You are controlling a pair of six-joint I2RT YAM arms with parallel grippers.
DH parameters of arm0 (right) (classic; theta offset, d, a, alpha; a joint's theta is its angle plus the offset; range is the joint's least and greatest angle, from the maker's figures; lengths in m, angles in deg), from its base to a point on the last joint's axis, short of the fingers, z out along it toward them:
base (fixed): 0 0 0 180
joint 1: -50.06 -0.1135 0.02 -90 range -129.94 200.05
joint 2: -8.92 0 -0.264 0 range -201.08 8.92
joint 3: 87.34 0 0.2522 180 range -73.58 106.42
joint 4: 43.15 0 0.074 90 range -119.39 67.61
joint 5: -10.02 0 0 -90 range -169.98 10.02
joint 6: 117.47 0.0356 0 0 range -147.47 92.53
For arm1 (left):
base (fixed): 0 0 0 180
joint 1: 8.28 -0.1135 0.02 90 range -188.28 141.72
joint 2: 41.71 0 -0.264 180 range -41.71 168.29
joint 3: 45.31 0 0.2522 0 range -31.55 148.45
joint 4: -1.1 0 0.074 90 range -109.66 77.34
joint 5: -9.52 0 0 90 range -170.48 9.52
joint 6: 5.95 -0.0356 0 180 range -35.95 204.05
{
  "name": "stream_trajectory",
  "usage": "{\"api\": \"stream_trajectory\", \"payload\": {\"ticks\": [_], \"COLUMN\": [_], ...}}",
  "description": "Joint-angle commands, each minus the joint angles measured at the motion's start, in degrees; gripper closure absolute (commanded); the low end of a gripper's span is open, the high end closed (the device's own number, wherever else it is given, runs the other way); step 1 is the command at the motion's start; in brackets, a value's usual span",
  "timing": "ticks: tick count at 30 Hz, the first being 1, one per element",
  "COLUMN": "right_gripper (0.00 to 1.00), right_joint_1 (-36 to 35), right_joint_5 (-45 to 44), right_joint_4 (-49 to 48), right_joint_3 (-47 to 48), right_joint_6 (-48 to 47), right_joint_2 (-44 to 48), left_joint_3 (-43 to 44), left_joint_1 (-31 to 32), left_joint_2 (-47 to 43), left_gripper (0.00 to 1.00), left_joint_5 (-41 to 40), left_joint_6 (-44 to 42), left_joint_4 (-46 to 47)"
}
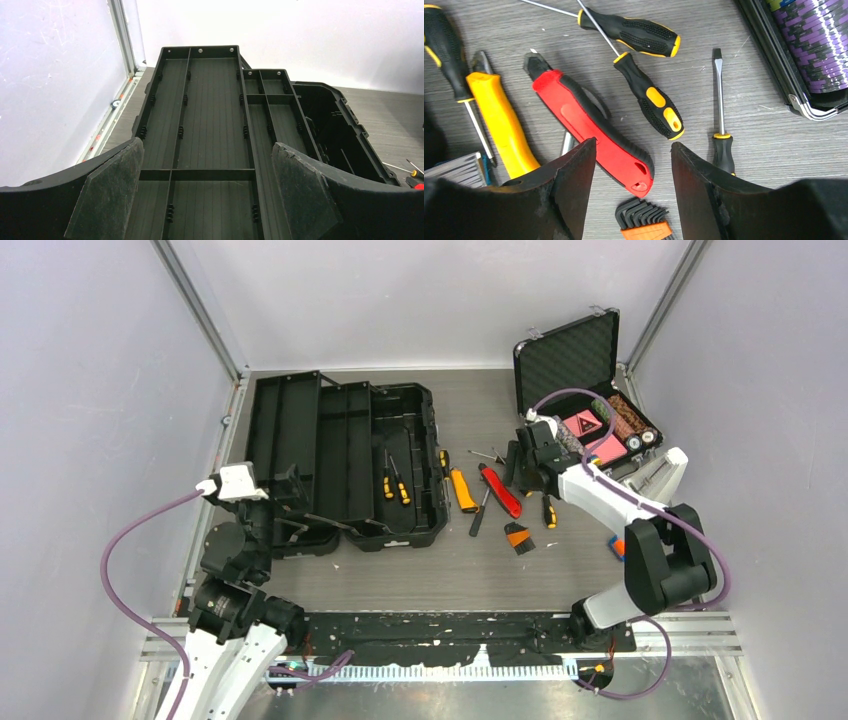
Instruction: Pack the tool kit
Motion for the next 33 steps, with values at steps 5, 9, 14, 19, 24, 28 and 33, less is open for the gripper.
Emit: {"api": "stream_trajectory", "payload": {"ticks": [5,9,14,19,24,28,33], "right_gripper": [0.39,0.41,0.42,0.45,0.54,0.73,0.87], "right_joint_1": [1.9,2.2,2.3,2.3,2.3,2.3,2.3], "right_joint_5": [-2.5,-4.9,-4.9,-1.2,0.3,1.9,2.5], "right_joint_4": [-0.5,1.5,1.2,-0.2,-0.9,-1.1,-1.5], "right_joint_3": [2.1,4.8,5.9,5.8,6.6,6.4,4.8], "right_joint_6": [-0.5,-1.8,-3.2,-3.9,-5.6,-6.5,-7.2], "right_joint_2": [-4.9,-7.9,-12.0,-16.1,-16.6,-15.5,-10.8], "left_joint_3": [1.1,1.2,1.2,0.7,0.6,0.6,0.4], "left_joint_1": [-0.2,-0.2,-0.2,-0.2,-0.2,-0.2,-0.2], "left_joint_2": [0.0,-0.2,-2.3,-3.9,-4.4,-4.1,-4.5], "left_gripper": [0.00,0.00,0.00,0.00,0.00,0.00,0.01], "left_joint_5": [0.3,-0.4,-0.9,-1.4,-2.2,-1.9,-1.8], "left_joint_6": [-0.4,-0.9,-1.1,-1.6,-1.9,-2.0,-2.1], "left_joint_4": [2.1,2.1,2.0,2.4,2.7,2.9,3.1]}}
